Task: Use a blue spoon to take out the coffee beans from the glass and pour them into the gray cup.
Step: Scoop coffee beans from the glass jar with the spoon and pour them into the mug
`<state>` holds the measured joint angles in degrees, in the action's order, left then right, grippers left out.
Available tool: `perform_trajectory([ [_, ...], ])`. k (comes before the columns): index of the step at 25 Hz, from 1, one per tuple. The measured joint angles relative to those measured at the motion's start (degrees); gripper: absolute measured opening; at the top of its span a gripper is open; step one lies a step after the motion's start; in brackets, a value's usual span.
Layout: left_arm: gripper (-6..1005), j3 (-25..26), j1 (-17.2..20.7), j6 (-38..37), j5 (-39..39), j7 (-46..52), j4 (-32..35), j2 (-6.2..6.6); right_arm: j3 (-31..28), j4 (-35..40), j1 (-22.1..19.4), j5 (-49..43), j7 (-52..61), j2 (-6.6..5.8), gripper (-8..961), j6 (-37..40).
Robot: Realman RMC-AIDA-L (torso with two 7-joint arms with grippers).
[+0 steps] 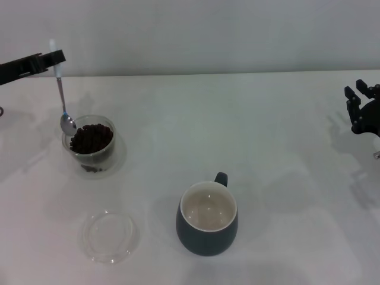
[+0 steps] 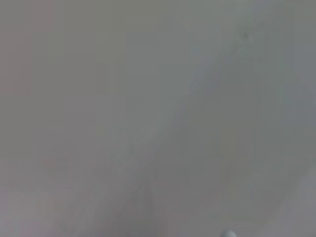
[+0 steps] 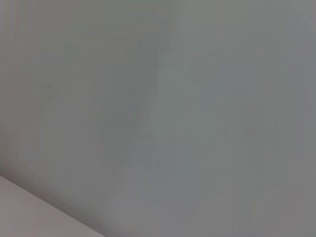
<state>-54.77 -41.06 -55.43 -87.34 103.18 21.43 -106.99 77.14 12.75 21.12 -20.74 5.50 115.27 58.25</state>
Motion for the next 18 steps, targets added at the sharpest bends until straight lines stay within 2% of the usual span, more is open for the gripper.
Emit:
perform_trajectory([
  [7, 123, -0.1, -1.3, 1.1, -4.3, 0.5, 0.9, -0.33, 0.1, -0.6, 0.1, 0.0, 1.4, 0.04, 261, 0.0],
  [15, 124, -0.1, -0.2, 3.3, -8.2, -1.1, 4.0, -3.39, 0.1, -0.9, -0.1, 0.0, 2.3, 0.04, 263, 0.0],
  [16, 124, -0.1, -0.2, 3.3, -8.2, -1.1, 4.0, -3.39, 0.1, -0.9, -0.1, 0.0, 2.3, 0.04, 263, 0.0],
  [17, 124, 0.0, 0.6, 3.9, -8.8, -1.7, 5.4, -4.23, 0.1, -1.0, -0.1, 0.0, 2.3, 0.04, 263, 0.0],
  [18, 124, 0.0, 0.8, 4.1, -9.0, -1.7, 5.7, -4.42, 0.1, -1.1, -0.1, 0.0, 2.3, 0.04, 263, 0.0],
])
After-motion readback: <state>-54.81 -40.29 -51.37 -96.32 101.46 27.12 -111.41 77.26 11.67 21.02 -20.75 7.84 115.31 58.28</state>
